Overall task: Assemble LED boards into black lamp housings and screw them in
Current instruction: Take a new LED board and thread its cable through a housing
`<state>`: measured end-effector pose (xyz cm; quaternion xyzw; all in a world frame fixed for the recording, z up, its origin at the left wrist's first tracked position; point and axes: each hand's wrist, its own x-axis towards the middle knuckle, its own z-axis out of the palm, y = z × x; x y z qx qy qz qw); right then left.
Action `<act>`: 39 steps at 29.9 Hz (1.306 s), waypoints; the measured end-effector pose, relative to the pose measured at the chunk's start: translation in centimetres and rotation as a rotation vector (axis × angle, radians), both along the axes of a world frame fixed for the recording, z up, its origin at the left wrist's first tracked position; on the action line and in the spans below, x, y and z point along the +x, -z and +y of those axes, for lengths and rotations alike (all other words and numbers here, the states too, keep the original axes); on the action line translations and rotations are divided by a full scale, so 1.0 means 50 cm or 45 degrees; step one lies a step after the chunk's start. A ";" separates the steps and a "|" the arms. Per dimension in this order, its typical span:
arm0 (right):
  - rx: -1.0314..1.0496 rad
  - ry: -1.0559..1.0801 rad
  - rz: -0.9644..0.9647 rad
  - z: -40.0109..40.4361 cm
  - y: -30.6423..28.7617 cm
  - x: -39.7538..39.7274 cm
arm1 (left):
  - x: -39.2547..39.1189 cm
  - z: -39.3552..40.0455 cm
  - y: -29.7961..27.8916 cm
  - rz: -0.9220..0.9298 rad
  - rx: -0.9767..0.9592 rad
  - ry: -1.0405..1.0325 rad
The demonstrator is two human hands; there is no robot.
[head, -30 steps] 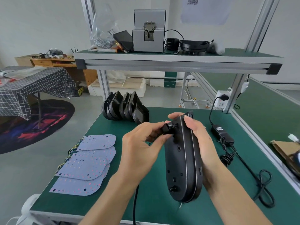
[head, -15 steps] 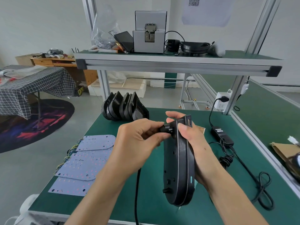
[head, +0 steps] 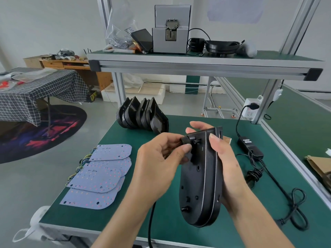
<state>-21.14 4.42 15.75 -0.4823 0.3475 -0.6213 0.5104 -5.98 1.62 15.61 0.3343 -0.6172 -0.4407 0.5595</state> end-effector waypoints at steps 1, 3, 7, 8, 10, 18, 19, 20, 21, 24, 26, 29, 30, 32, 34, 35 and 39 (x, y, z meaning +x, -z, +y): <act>-0.009 -0.004 0.010 -0.001 0.001 -0.001 | 0.000 -0.001 -0.003 0.034 0.007 0.010; -0.015 -0.007 0.033 -0.004 0.006 -0.003 | 0.000 -0.004 -0.008 0.080 0.016 0.034; -0.017 0.001 0.083 -0.004 0.013 -0.007 | 0.005 -0.001 -0.017 0.115 0.034 0.078; -0.029 0.010 0.101 -0.005 0.015 -0.007 | 0.005 0.000 -0.019 0.117 0.029 0.078; -0.056 0.029 0.128 -0.007 0.016 -0.008 | 0.006 0.001 -0.021 0.129 0.021 0.075; -0.225 0.069 0.445 0.000 0.008 -0.016 | 0.028 -0.007 -0.025 -0.125 -0.081 0.096; -0.239 0.065 0.458 0.002 0.006 -0.014 | 0.031 -0.009 -0.024 -0.170 -0.107 0.097; -0.253 0.060 0.469 0.004 0.003 -0.013 | 0.033 -0.011 -0.024 -0.203 -0.132 0.103; -0.273 0.059 0.486 0.005 0.002 -0.012 | 0.035 -0.012 -0.023 -0.224 -0.152 0.114; -0.302 0.082 0.562 0.004 0.000 -0.010 | 0.041 -0.014 -0.018 -0.293 -0.214 0.115; -0.308 0.095 0.536 0.002 0.002 -0.009 | 0.039 -0.012 -0.010 -0.266 -0.197 0.116; -0.341 0.113 0.465 0.004 0.004 -0.004 | 0.029 0.002 0.001 -0.049 -0.078 0.099; -0.349 0.120 0.452 0.005 0.005 -0.002 | 0.025 0.006 0.004 -0.015 -0.070 0.072; -0.346 0.116 0.434 0.007 0.005 -0.001 | 0.021 0.011 0.009 -0.008 -0.104 0.022; -0.338 0.106 0.445 0.007 0.005 -0.005 | 0.019 0.012 0.007 -0.040 -0.149 0.008; -0.332 0.100 0.455 0.007 0.004 -0.007 | 0.019 0.011 0.003 -0.043 -0.155 0.020; -0.310 0.092 0.452 0.003 0.003 -0.016 | 0.019 -0.002 -0.007 -0.058 -0.208 0.058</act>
